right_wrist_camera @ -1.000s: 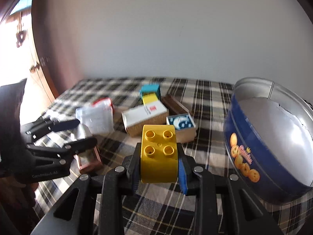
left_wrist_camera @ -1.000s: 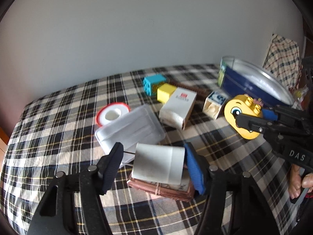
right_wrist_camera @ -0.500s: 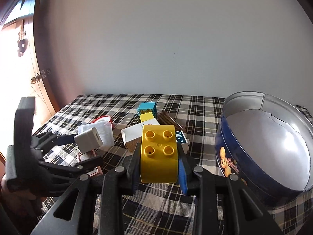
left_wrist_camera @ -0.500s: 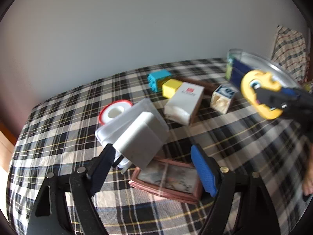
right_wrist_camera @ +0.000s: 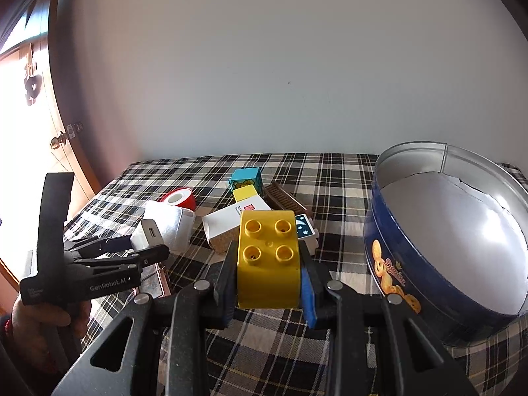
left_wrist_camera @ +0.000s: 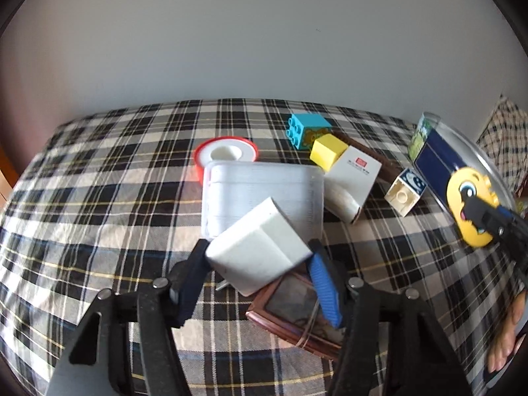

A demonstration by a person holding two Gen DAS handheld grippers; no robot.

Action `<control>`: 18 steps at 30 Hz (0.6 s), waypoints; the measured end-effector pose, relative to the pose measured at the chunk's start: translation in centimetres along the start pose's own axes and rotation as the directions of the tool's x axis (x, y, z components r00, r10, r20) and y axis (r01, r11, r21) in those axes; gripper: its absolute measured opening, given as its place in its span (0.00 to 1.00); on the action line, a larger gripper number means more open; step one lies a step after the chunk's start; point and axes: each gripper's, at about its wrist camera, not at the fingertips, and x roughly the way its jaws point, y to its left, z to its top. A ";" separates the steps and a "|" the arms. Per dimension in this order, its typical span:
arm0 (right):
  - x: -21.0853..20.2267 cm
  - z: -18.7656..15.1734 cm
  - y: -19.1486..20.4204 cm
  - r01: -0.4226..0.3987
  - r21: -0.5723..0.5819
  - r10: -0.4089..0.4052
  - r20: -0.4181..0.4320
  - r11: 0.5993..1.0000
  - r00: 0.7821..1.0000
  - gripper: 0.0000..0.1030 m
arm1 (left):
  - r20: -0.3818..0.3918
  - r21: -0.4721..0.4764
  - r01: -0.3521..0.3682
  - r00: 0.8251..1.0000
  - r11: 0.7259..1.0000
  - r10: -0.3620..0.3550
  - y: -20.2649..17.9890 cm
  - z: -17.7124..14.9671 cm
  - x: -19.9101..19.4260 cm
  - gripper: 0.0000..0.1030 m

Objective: Organize rigid objects
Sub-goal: 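Carry the yellow brick and white box over the blue tin with both grippers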

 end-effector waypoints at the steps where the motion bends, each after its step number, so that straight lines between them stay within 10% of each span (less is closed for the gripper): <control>1: 0.0 0.0 0.0 0.002 0.000 -0.002 0.000 1.000 1.000 0.33 | 0.002 0.004 -0.003 1.000 1.000 0.003 -0.1 0.0 0.0 0.57; 18: -4.6 1.8 -1.7 0.050 0.009 -0.051 0.215 0.999 0.975 0.33 | 0.190 0.029 0.047 0.980 0.998 -0.052 -4.4 1.6 -4.9 0.57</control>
